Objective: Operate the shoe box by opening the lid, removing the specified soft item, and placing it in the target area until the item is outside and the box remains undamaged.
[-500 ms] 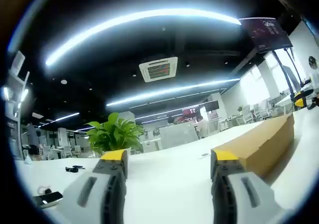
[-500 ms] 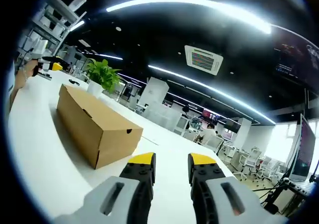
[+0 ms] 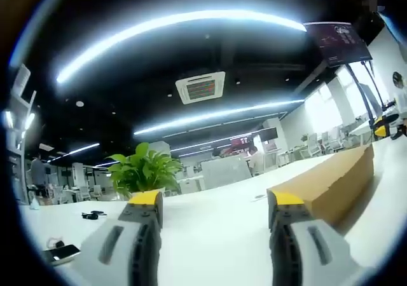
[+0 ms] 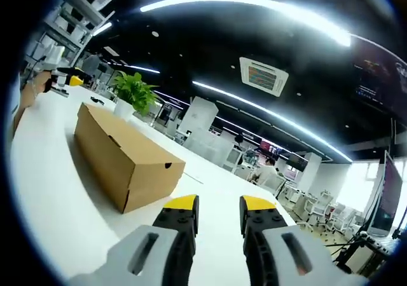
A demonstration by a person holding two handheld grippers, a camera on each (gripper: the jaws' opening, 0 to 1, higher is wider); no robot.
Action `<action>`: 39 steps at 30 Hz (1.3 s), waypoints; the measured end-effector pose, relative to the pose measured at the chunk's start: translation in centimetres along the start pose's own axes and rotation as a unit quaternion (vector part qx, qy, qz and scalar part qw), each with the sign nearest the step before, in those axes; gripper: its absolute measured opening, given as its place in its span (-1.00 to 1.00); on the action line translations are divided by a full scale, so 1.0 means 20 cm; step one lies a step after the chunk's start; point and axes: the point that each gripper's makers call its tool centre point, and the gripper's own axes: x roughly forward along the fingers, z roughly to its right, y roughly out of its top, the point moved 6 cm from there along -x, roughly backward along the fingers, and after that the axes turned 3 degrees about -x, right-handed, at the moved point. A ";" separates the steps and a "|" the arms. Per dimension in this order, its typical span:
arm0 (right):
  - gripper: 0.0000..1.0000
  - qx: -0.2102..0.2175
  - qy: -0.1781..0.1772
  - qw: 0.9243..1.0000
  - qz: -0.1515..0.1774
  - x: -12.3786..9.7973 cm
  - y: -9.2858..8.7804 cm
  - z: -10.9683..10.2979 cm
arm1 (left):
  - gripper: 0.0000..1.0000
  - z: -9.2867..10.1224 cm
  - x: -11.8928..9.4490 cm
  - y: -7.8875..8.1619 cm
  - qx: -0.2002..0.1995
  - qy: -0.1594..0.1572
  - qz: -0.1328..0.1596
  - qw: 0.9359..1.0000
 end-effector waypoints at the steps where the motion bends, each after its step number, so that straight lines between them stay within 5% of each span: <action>1: -0.49 -0.002 -0.001 1.000 0.005 0.00 0.01 0.00 | 0.39 0.00 0.00 0.00 0.001 -0.002 -0.001 1.000; 26: -0.49 -0.001 0.008 1.000 -0.001 0.02 -0.01 -0.02 | 0.31 0.03 0.01 -0.02 0.002 -0.017 -0.015 1.000; 33: -0.47 0.020 0.041 0.998 0.049 0.01 0.05 -0.05 | 0.26 0.07 0.01 -0.02 -0.027 -0.056 -0.008 0.998; 39: -0.44 0.022 0.052 0.997 0.057 0.02 0.07 -0.07 | 0.24 0.10 0.01 -0.03 -0.028 -0.074 -0.018 0.997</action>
